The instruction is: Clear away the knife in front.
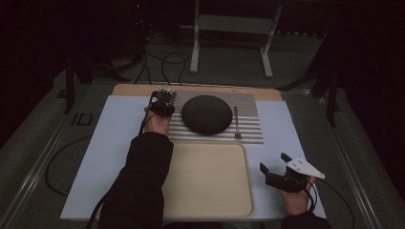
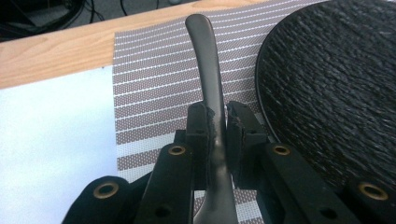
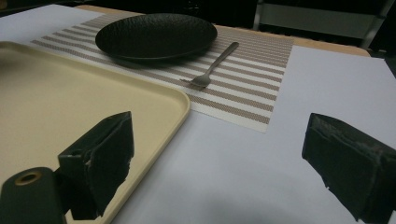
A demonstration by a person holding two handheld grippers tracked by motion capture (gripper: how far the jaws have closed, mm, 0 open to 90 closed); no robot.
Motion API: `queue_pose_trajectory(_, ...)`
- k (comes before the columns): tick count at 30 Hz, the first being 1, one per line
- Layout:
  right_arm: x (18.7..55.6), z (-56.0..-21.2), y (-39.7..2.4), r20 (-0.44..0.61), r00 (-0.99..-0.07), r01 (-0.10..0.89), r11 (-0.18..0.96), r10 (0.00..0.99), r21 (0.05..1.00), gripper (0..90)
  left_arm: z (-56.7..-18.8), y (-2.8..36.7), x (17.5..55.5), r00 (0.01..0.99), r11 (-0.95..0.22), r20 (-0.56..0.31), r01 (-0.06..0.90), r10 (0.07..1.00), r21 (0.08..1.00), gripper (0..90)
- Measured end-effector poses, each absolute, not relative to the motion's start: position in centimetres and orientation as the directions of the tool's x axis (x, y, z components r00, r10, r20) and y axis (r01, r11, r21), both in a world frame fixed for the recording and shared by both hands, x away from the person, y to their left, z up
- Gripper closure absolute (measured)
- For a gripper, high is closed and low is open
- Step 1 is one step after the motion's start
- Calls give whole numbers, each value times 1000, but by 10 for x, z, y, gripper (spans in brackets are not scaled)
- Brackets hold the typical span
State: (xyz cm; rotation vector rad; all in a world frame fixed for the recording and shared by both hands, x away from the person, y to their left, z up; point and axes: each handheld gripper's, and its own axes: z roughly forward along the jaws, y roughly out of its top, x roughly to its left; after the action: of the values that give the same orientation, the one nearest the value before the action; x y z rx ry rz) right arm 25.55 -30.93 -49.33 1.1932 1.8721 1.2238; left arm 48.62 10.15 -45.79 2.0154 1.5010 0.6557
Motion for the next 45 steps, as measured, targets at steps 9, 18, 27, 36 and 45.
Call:
queue_pose_trajectory(9, 256, -494, -309, -5, -421, 359, 171, 907, 917, 91, -458, 104, 473, 278, -237, 53, 689, 959, 685, 811)
queue_pose_trajectory(18, 256, -494, -308, -9, -423, 358, 176, 906, 917, 90, -460, 109, 457, 272, -211, 26, 681, 962, 701, 811)
queue_pose_trajectory(27, 256, -494, -307, -11, -425, 358, 179, 905, 916, 90, -463, 113, 437, 256, -205, 39, 664, 966, 719, 811)
queue_pose_trajectory(36, 256, -494, -306, -12, -426, 358, 181, 905, 916, 90, -467, 119, 419, 245, -196, 40, 656, 969, 729, 812)
queue_pose_trajectory(45, 256, -494, -305, -14, -427, 359, 184, 904, 915, 91, -463, 118, 404, 254, -210, 56, 636, 966, 743, 812)
